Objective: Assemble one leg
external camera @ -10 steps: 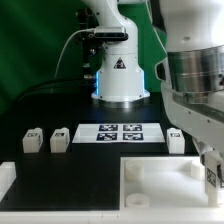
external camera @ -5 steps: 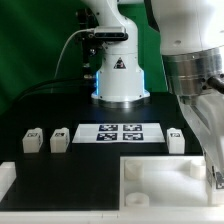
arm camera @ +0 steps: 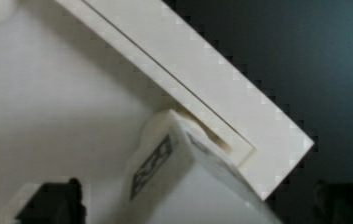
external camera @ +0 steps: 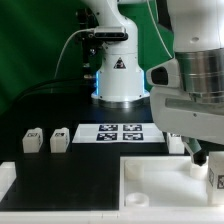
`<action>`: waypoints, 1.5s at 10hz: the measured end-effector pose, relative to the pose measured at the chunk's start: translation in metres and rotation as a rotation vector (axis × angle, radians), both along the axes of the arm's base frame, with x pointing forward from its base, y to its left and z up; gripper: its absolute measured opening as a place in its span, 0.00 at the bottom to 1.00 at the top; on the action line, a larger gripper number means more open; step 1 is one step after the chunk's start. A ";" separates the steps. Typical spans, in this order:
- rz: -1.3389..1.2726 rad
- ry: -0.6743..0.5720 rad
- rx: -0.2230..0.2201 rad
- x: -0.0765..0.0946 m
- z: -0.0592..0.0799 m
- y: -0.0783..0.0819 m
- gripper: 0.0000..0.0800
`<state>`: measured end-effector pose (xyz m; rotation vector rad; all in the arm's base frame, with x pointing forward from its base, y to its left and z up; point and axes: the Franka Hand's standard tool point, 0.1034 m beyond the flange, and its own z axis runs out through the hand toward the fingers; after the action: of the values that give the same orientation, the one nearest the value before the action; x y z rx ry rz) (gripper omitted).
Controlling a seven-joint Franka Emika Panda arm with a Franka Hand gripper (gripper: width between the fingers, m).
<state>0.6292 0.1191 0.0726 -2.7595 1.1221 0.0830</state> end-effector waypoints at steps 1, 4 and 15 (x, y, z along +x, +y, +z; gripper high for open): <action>0.097 -0.016 -0.001 0.000 0.000 -0.001 0.81; 0.658 -0.113 -0.059 0.002 -0.003 -0.010 0.81; -0.318 0.060 -0.020 0.005 -0.003 -0.008 0.36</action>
Offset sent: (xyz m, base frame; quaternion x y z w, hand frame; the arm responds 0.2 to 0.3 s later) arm 0.0014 -0.0118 -0.0047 -0.0270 0.0422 -0.4914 0.8695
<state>0.6347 0.1116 0.0696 -2.5711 1.5684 0.1161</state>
